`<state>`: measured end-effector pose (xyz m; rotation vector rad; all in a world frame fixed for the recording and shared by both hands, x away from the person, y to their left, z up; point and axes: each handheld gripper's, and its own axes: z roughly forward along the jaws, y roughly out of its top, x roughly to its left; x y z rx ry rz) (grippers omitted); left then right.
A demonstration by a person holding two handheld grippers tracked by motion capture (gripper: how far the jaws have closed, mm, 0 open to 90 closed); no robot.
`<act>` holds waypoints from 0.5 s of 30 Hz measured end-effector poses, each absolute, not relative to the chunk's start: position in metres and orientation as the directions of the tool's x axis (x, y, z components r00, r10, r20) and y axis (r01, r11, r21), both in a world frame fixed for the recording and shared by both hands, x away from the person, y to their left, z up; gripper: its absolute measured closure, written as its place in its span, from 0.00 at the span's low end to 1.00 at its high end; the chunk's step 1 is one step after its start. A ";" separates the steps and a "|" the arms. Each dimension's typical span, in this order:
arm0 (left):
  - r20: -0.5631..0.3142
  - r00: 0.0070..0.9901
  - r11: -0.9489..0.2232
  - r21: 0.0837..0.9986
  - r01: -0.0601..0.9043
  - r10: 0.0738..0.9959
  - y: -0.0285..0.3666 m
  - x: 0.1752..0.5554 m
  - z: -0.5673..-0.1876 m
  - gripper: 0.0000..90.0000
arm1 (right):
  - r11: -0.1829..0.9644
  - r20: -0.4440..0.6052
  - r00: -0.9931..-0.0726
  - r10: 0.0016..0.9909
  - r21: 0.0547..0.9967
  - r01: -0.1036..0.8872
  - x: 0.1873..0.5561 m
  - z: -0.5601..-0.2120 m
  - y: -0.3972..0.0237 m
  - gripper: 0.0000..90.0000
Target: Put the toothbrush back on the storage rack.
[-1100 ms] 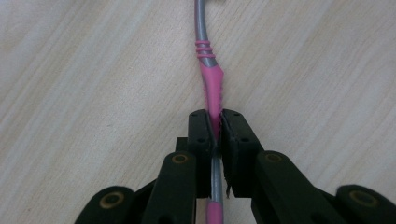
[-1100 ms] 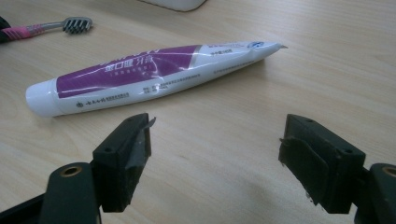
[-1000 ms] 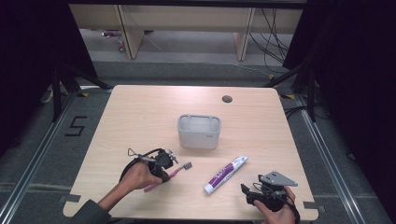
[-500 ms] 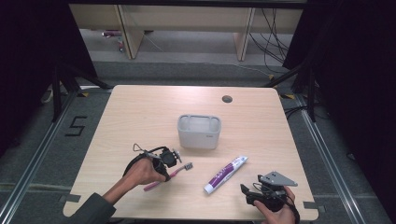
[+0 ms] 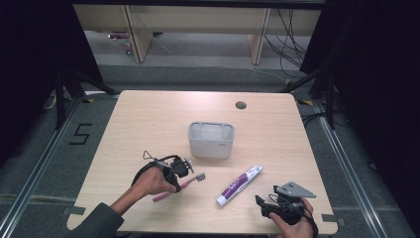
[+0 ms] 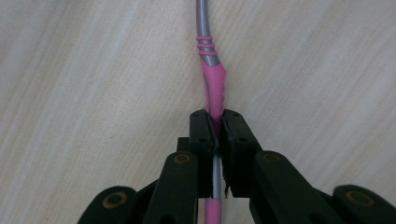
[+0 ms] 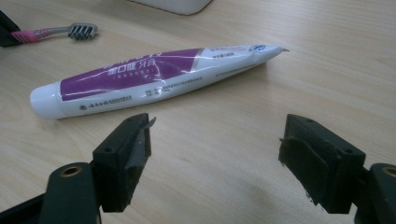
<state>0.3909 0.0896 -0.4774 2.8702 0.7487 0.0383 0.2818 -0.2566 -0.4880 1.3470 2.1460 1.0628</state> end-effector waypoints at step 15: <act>-0.075 0.858 -0.752 0.446 0.485 0.509 0.103 0.384 -0.443 0.92 | 0.207 0.101 -0.436 0.894 0.770 0.604 0.281 -0.488 -0.256 0.28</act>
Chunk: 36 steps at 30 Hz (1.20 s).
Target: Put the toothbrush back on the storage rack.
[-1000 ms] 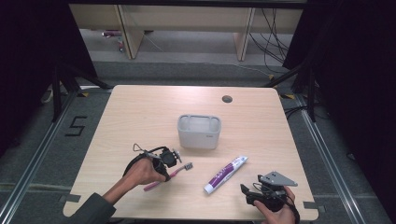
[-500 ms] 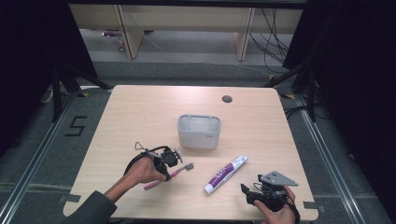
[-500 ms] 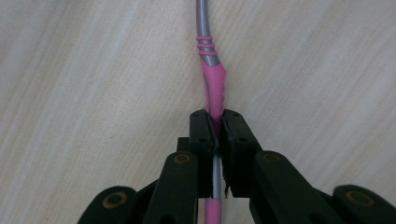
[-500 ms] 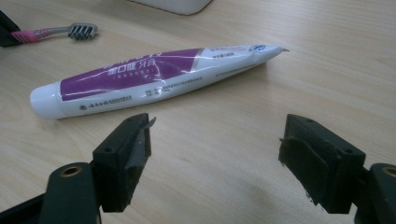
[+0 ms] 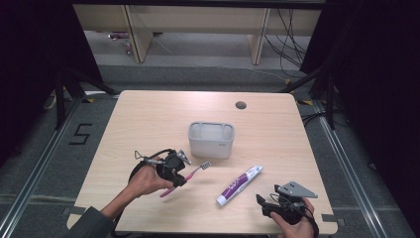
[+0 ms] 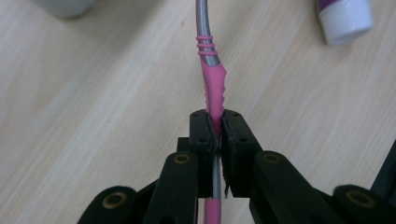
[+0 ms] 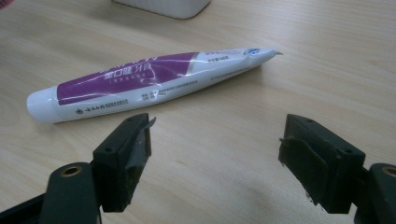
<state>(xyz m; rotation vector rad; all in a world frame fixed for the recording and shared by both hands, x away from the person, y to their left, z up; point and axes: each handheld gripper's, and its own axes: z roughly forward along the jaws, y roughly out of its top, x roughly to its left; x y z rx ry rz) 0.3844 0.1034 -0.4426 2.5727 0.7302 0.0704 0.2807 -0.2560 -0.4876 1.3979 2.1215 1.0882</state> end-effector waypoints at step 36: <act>-0.192 0.761 -0.288 0.846 0.448 0.619 0.132 0.391 -0.388 0.92 | 0.221 0.075 -0.442 0.894 0.784 0.581 0.282 -0.487 -0.259 0.28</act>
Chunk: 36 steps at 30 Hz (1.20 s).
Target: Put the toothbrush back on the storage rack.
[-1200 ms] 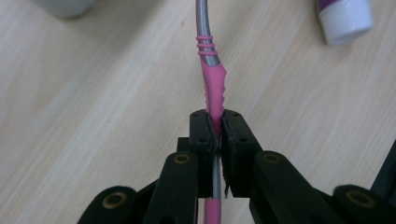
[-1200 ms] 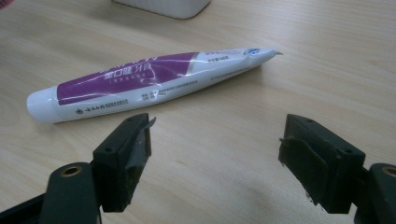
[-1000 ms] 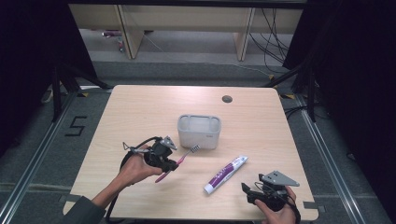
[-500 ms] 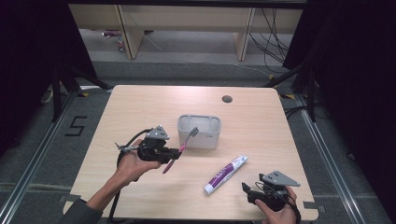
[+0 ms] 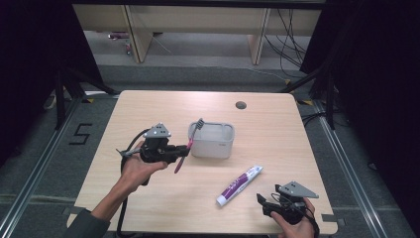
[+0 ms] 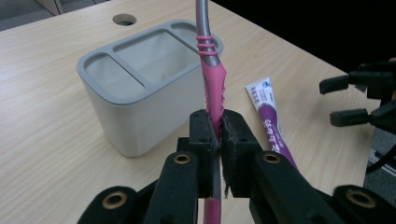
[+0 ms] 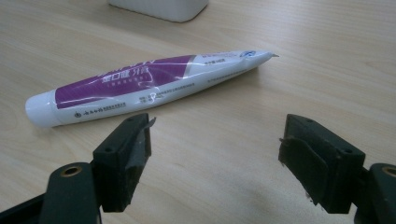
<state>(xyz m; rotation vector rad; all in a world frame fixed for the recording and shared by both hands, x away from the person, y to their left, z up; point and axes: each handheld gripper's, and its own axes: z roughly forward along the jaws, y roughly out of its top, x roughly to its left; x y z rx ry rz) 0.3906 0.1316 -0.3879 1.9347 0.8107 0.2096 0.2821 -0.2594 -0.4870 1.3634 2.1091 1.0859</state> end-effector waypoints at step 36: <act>-0.234 0.675 -0.061 0.922 0.383 0.700 0.123 0.443 -0.370 0.92 | 0.216 0.092 -0.450 0.888 0.781 0.586 0.283 -0.488 -0.260 0.28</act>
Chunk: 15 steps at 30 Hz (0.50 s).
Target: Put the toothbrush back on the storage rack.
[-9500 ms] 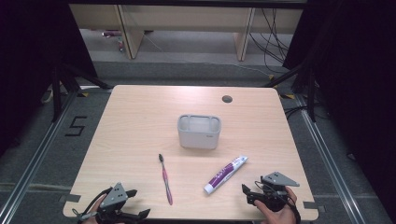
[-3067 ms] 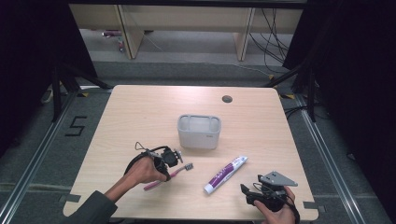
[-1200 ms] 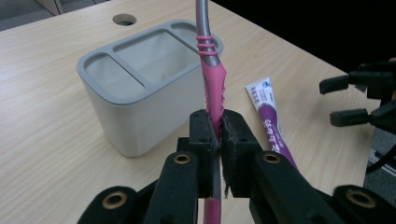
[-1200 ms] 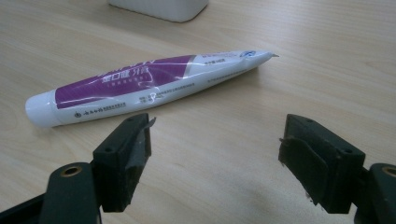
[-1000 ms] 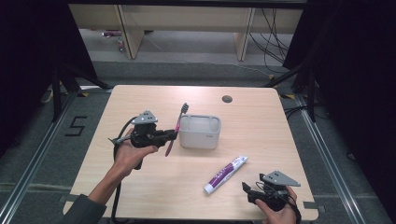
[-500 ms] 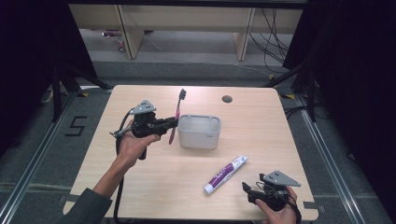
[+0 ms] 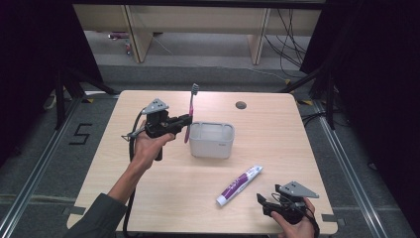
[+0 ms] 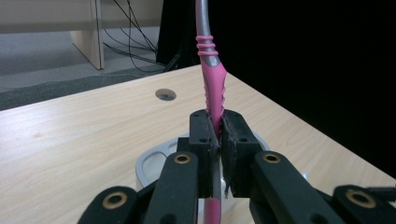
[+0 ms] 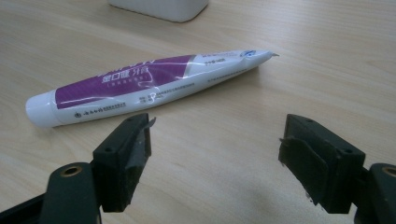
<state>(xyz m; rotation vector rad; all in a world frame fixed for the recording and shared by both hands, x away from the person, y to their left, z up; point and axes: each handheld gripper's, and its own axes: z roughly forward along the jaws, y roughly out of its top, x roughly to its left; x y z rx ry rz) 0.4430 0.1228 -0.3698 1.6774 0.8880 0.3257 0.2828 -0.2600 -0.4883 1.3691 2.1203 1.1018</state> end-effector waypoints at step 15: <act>-0.247 0.632 -0.004 0.930 0.368 0.734 0.121 0.464 -0.370 0.92 | 0.198 0.112 -0.446 0.888 0.782 0.591 0.283 -0.489 -0.262 0.28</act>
